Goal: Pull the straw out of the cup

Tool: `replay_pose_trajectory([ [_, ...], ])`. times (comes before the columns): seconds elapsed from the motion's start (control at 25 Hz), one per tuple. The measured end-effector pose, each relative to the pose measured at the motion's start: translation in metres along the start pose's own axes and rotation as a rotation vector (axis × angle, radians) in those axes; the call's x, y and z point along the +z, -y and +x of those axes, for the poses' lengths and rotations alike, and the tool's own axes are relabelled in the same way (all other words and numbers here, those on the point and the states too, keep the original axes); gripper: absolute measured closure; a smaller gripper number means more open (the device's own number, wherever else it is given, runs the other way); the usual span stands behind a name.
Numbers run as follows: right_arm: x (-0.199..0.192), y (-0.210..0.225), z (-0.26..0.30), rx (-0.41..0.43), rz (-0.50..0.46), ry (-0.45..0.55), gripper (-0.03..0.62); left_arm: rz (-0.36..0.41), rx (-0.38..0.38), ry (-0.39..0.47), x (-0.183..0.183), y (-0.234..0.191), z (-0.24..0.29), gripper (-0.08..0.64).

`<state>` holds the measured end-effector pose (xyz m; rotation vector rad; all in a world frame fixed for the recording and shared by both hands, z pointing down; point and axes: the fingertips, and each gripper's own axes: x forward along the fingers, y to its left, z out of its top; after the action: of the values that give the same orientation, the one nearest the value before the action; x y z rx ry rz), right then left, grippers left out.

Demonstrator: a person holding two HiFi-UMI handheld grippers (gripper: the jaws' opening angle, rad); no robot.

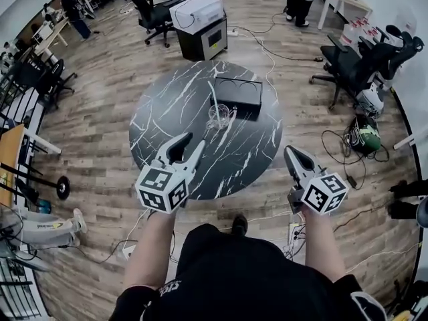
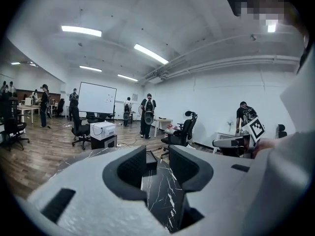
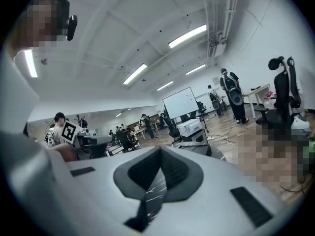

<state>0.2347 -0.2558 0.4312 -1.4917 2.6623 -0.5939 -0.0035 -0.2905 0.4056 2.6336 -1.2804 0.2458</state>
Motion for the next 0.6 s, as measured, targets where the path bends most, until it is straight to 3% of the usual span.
replay_pose_trajectory([
  [0.2, -0.003, 0.0, 0.031, 0.039, -0.001, -0.039, 0.586, -0.025, 0.025, -0.008, -0.004, -0.023, 0.011, 0.416],
  [0.6, 0.033, 0.006, 0.101, 0.007, -0.044, -0.023, 0.586, -0.045, -0.016, 0.019, 0.01, -0.085, 0.049, 0.419],
])
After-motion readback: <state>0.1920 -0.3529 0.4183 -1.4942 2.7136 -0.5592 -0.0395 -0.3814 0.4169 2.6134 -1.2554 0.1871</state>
